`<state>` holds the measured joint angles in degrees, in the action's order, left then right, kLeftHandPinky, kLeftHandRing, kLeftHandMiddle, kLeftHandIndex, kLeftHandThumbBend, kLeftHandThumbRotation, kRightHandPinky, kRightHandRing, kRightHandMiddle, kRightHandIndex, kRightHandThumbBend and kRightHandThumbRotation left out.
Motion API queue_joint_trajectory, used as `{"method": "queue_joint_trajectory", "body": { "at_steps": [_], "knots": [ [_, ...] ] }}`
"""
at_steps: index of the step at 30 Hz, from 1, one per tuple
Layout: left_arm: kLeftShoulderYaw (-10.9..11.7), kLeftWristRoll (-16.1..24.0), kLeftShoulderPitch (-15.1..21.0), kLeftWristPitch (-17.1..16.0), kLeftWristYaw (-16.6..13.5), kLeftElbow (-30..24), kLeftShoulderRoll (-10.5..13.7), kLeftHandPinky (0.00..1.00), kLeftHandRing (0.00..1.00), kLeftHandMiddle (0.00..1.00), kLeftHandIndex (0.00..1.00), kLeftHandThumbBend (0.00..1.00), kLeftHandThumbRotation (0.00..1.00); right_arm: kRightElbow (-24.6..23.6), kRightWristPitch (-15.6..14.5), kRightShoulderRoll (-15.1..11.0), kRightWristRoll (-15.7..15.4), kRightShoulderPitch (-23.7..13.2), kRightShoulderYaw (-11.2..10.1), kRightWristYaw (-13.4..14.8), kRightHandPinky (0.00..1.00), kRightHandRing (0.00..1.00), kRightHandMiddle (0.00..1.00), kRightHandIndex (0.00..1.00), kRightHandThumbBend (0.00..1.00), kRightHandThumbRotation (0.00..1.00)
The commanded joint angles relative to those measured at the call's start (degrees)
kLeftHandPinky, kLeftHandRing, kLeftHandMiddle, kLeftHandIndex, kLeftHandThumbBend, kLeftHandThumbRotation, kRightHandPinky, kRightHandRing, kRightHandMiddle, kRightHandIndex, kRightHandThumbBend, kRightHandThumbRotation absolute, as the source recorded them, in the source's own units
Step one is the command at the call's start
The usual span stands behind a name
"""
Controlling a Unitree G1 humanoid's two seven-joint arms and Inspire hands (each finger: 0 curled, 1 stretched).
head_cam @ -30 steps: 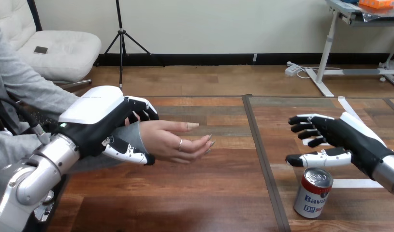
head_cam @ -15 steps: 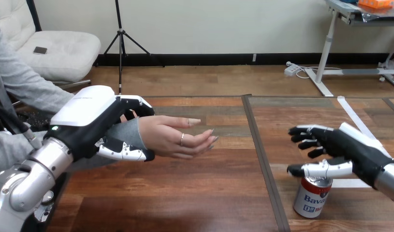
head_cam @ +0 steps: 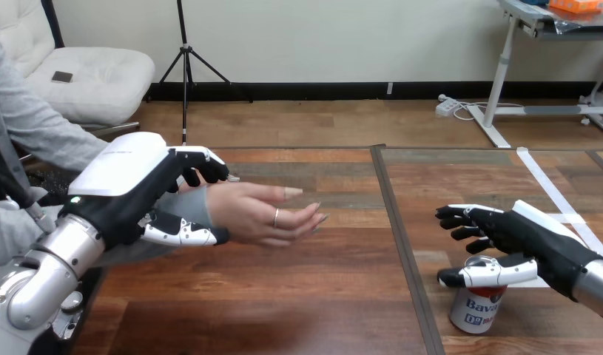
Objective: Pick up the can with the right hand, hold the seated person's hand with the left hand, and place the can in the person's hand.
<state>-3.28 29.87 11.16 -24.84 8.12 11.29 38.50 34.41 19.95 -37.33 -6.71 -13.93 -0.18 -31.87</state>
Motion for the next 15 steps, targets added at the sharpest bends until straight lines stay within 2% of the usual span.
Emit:
{"method": "queue_joint_trajectory", "body": {
  "at_steps": [1, 15],
  "knots": [
    [2.23, -0.79, 1.32, 0.08, -1.65, -3.07, 0.65, 0.54, 0.66, 0.68, 0.66, 0.71, 0.26, -4.43, -0.55, -3.28, 0.40, -1.35, -1.48, -0.57, 0.83, 0.89, 0.90, 0.89, 1.00, 0.40],
    [2.17, -0.90, 1.33, -0.03, -1.58, -2.97, 0.63, 0.55, 0.66, 0.68, 0.66, 0.72, 0.25, -10.49, -4.42, -4.33, 0.40, 2.10, -1.92, -1.41, 0.80, 0.89, 0.92, 0.93, 1.00, 0.42]
  ]
}}
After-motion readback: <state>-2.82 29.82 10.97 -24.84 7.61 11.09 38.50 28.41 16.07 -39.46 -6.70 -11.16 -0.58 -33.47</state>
